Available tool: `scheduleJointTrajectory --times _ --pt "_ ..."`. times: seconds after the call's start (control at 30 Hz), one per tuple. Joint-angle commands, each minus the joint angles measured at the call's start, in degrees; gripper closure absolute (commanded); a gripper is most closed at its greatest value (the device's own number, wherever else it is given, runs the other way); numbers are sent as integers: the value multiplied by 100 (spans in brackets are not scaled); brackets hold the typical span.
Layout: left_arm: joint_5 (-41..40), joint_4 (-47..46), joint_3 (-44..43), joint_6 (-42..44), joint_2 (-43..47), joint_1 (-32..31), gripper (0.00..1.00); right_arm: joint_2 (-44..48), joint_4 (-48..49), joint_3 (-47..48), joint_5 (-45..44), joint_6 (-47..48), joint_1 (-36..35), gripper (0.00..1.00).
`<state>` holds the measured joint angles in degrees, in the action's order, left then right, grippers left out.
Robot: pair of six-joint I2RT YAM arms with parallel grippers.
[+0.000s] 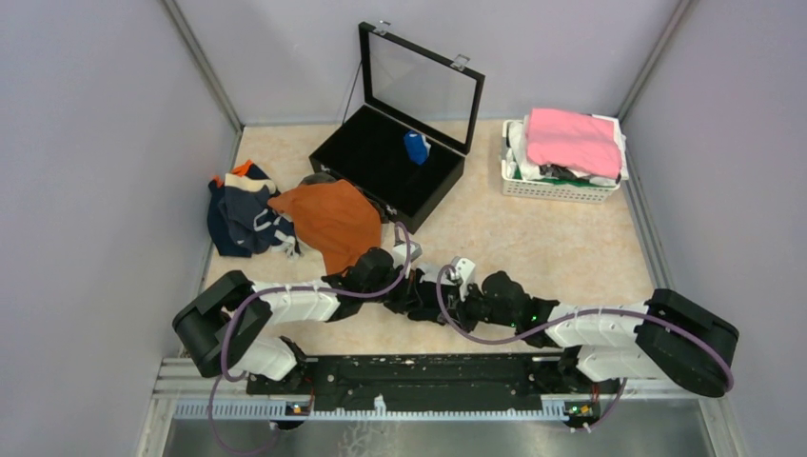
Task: Roll the underwear
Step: Roll the underwear to the center of the board.
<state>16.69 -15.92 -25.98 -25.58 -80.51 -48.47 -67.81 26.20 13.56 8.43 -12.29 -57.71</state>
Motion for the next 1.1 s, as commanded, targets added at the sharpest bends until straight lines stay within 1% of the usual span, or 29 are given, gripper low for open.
scheduleJointTrajectory --times 0.0,0.13,0.3,0.43,0.5,0.63,0.77,0.93,1.07 --pt "-86 -28 -113 18 31 -22 100 -195 -162 77 218 -444 274 100" --pt "-138 14 -142 10 68 -14 100 -395 -422 215 366 -611 469 100" --pt "-191 83 -204 10 111 -14 100 -585 -646 293 316 -834 684 100" --pt "-227 114 -264 26 125 -14 100 -772 -652 326 683 -890 849 100" --pt "-243 140 -293 35 127 -11 100 -914 -561 311 1048 -775 881 100" --pt "-335 204 -332 7 189 -1 100 -1237 -594 422 1123 -899 954 100" --pt "-730 450 -423 -74 541 8 100 -1539 -629 522 1255 -992 1020 100" --pt "-1499 1033 -597 -179 1222 13 100 -1744 -662 605 1305 -1155 1139 100" --pt "-1611 1132 -540 -154 1698 15 100 -1865 -875 781 1349 -1238 1199 100"
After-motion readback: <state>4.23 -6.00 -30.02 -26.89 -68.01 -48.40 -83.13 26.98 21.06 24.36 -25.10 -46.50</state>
